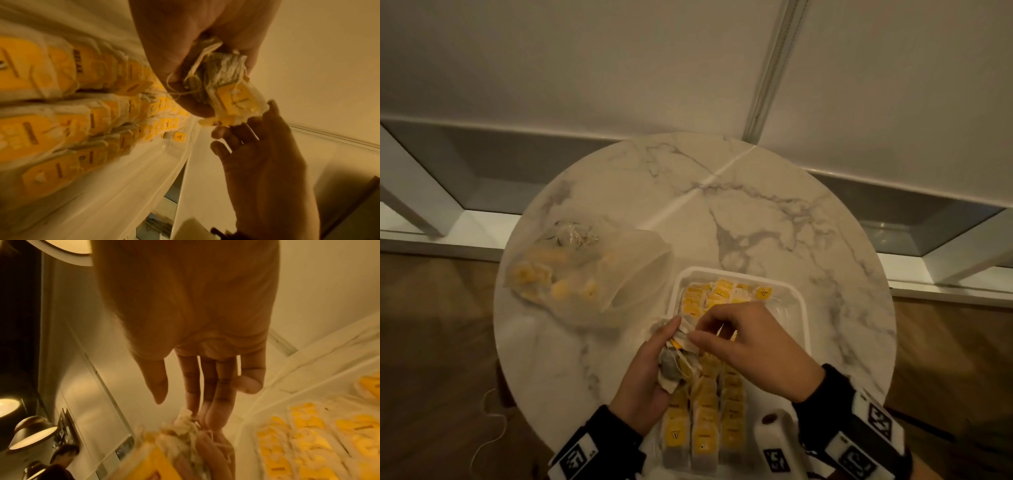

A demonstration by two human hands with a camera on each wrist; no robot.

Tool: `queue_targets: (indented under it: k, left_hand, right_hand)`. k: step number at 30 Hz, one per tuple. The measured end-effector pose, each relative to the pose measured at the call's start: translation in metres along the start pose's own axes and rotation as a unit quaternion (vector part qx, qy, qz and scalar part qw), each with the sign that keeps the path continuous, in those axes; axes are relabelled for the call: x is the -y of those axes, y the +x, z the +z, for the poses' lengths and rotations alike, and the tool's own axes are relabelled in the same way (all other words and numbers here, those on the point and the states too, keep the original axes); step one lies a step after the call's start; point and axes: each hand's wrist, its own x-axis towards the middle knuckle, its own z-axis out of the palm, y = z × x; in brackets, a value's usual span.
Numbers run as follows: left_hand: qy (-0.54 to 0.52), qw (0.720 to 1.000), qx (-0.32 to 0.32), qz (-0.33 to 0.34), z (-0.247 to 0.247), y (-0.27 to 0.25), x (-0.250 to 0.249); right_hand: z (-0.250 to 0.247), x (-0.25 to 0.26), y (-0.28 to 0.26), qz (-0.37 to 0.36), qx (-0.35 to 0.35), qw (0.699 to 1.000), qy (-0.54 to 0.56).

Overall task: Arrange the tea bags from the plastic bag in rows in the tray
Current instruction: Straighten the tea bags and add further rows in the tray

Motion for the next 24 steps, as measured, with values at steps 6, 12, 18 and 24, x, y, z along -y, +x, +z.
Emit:
queue_targets:
  k: [6, 12, 18, 24]
  left_hand:
    - [-0.064, 0.997, -0.007, -0.036, 0.004, 0.001, 0.001]
    - [-0.036, 0.998, -0.003, -0.053, 0.006, 0.003, 0.0]
    - [-0.024, 0.998, 0.053, -0.031, 0.027, -0.011, 0.0]
    - [0.037, 0.996, 0.075, -0.003, 0.035, -0.012, 0.0]
  right_hand:
    - [0.003, -0.013, 0.005, 0.022, -0.086, 0.995, 0.052]
    - [-0.012, -0.022, 0.001, 0.098, -0.088, 0.952, 0.278]
    - [-0.015, -0.023, -0.003, 0.144, -0.006, 0.914, 0.38]
    - [-0.019, -0.025, -0.01, 0.099, -0.048, 0.944, 0.31]
